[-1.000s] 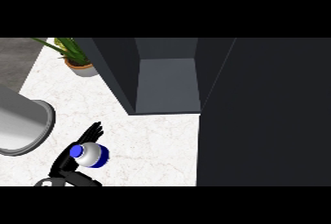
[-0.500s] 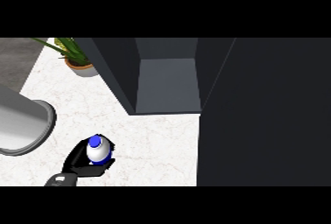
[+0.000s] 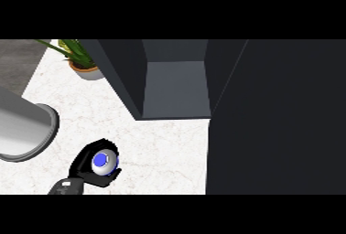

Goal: Pick up the bottled water, place it into the cabinet and close the cabinet

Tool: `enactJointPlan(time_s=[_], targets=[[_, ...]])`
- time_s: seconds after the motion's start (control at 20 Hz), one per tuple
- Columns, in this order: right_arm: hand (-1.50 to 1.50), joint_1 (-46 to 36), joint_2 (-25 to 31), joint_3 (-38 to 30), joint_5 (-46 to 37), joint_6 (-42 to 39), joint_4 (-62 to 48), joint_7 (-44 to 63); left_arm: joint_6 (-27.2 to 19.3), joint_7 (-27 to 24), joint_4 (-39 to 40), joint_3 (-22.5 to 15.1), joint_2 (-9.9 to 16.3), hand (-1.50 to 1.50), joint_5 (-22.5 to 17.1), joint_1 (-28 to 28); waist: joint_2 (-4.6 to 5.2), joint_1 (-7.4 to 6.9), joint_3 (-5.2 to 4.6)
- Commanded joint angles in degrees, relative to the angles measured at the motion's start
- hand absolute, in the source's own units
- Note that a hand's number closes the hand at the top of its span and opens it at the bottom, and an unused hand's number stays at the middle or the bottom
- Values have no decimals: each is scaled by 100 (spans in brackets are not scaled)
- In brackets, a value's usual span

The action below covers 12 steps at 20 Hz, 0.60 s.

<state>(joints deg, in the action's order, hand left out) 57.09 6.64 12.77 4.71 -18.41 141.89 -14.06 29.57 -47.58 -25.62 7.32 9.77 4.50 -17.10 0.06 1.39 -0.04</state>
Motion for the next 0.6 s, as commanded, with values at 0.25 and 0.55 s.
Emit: enactJointPlan(time_s=[0.25,0.55], targets=[[-150,108,63,-93,388,17,534,333,-1327,-666,-268,594,-952,150,-1150,190,-13,-108,-1],[-150,-37,41,-170,389,45,396,381,-1483,-23,-724,-262,-969,150,-2204,14,-32,-117,6]])
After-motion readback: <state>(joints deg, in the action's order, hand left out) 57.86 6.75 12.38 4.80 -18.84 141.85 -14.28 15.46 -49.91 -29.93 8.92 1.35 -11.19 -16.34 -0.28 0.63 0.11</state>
